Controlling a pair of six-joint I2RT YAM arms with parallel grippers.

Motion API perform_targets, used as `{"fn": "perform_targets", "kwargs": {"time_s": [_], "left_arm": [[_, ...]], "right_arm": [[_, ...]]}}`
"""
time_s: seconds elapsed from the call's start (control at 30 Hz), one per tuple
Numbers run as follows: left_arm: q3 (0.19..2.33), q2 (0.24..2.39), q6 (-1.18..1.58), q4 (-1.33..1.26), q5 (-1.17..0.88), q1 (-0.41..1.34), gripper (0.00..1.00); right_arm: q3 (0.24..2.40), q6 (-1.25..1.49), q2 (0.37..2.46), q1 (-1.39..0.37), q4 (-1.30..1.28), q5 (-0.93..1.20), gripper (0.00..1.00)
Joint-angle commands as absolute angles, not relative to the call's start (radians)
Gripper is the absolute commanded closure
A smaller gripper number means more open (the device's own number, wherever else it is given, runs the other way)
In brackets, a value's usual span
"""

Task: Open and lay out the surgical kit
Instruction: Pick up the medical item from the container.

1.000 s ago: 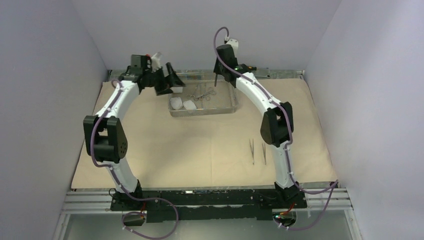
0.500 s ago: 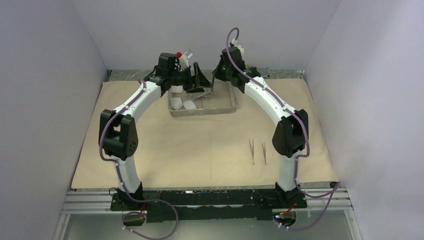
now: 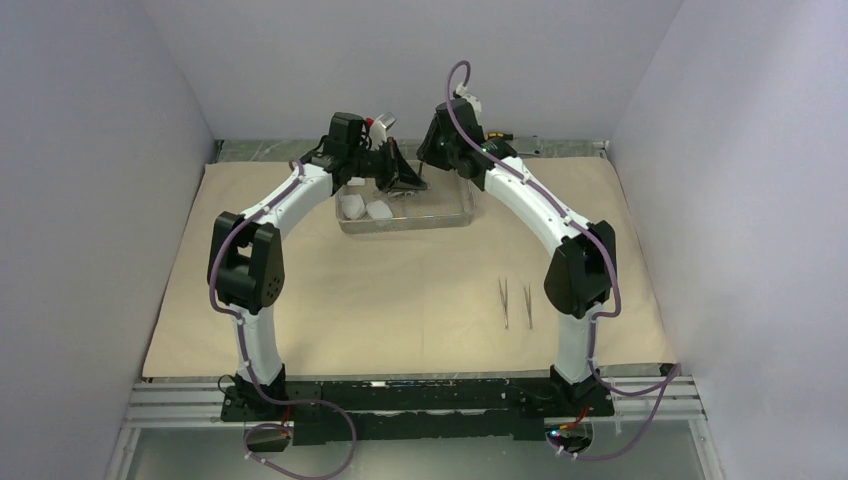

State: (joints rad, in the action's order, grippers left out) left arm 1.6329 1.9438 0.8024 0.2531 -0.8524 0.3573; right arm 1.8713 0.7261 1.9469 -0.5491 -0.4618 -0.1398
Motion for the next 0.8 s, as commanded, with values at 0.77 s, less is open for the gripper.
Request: {"fn": "perform_targets", "kwargs": {"time_s": [0.77], "left_arm": [[1.569,1.824,1.357,-0.552,-1.265,0.328,1.00]], "right_arm": [[1.451,0.884,1.529,-0.418,0.089,0.364,0.30]]}}
